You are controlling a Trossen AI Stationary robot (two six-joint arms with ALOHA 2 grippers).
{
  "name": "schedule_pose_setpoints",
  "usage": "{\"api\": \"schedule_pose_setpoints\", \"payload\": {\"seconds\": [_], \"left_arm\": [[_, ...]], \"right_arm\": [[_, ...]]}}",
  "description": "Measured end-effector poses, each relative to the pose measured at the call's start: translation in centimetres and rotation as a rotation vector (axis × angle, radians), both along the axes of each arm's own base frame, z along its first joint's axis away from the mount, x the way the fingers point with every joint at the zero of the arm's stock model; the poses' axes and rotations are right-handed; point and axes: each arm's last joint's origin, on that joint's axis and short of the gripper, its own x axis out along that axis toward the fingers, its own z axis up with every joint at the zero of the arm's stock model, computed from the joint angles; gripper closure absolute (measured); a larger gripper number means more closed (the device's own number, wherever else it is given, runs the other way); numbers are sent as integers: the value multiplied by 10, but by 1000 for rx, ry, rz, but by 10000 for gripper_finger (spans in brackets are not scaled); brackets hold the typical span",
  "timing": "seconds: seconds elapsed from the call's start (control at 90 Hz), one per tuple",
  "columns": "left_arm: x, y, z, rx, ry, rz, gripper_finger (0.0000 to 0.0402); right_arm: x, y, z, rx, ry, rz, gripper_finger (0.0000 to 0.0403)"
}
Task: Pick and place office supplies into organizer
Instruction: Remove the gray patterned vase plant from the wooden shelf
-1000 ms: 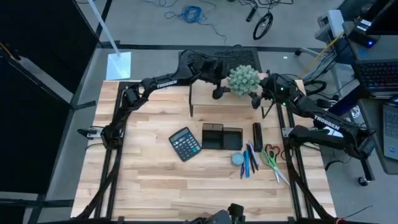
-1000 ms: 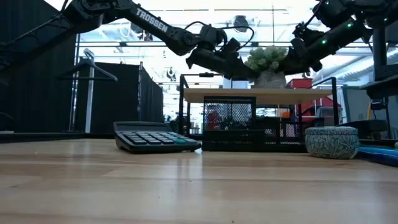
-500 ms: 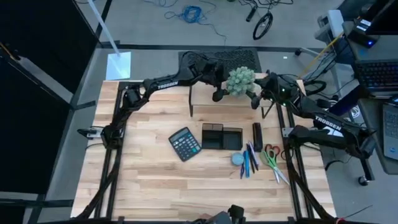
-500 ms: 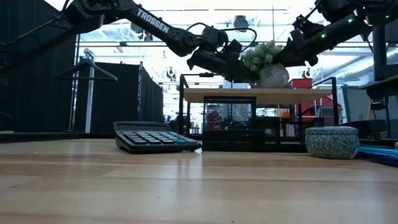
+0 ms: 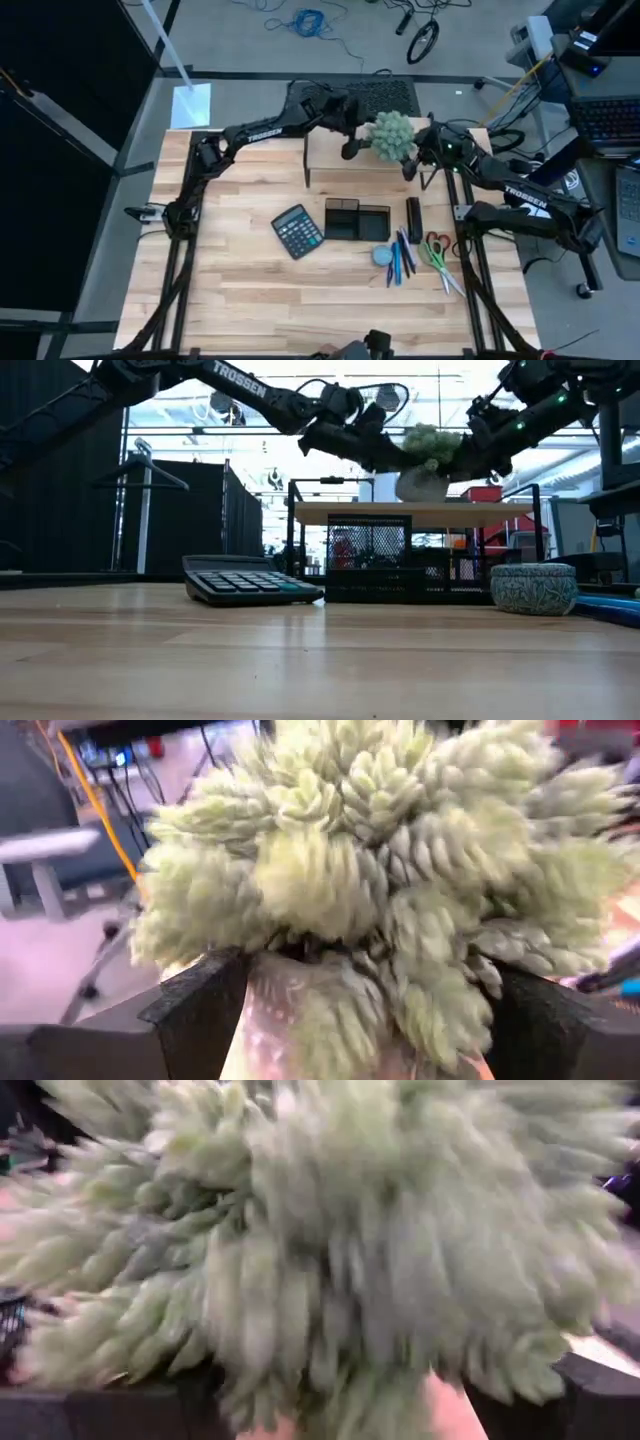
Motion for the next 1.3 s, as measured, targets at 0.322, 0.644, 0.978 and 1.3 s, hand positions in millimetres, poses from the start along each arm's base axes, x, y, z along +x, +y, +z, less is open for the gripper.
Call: {"api": "schedule_pose_setpoints", "payload": {"seconds": [0.322, 0.644, 0.978, 1.3], "left_arm": [[4, -9, -1, -3, 6, -22, 75], [3, -11, -7, -42, 49, -38, 75], [4, -17, -6, -46, 62, -46, 75], [-7, -31, 21, -51, 73, -64, 75]], "right_arm": [[4, 4, 1, 5, -19, 13, 108], [1, 12, 13, -40, -96, 28, 108], [3, 17, 14, -14, -109, 37, 108], [12, 29, 16, 2, -143, 98, 108]]}}
